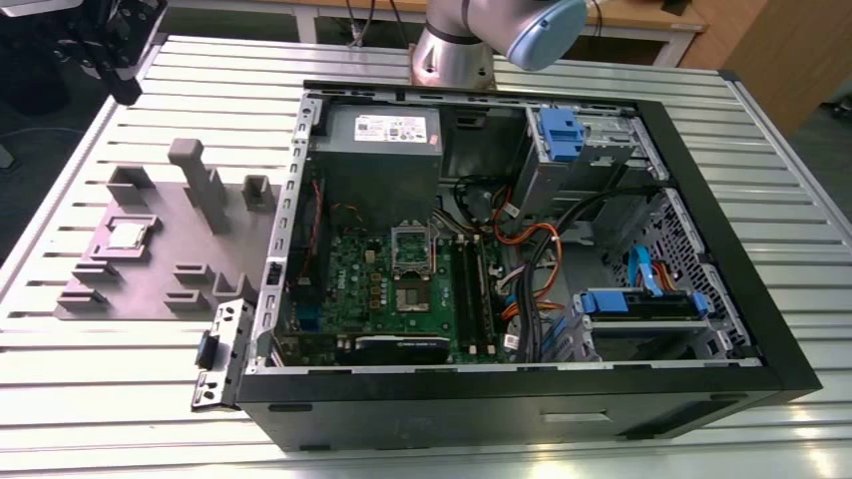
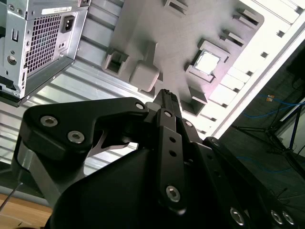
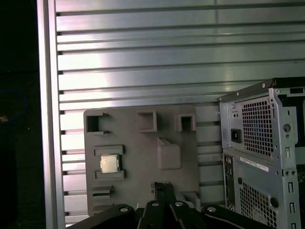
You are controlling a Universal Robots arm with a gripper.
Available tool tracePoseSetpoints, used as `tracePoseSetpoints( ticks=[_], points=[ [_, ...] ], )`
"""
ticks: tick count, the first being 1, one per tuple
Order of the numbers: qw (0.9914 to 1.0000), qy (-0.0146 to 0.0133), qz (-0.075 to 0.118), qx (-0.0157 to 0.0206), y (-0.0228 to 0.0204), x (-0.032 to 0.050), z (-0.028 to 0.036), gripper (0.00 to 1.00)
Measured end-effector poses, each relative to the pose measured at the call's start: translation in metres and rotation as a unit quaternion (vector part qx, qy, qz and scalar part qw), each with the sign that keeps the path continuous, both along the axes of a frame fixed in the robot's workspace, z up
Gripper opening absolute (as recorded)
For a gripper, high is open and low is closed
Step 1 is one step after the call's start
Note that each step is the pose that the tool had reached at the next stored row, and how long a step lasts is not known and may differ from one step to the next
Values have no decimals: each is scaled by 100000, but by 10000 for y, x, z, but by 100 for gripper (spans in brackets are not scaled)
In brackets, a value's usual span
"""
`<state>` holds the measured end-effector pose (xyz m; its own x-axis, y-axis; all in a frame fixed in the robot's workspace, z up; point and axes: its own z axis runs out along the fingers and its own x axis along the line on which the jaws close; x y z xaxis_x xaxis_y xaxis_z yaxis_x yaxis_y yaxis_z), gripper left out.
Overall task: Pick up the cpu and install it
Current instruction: 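Reach for the cpu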
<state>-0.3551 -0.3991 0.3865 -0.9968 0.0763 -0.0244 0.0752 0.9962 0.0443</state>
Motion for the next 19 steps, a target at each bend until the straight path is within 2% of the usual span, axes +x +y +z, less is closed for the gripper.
tracePoseSetpoints(
  ticks=[6,13,19],
  points=[
    [100000,-1,4,-1,0,-51,0,11],
    [100000,-2,1,-1,0,-221,-11,11],
    [100000,-5,9,4,-7,-367,-47,11]
  ],
)
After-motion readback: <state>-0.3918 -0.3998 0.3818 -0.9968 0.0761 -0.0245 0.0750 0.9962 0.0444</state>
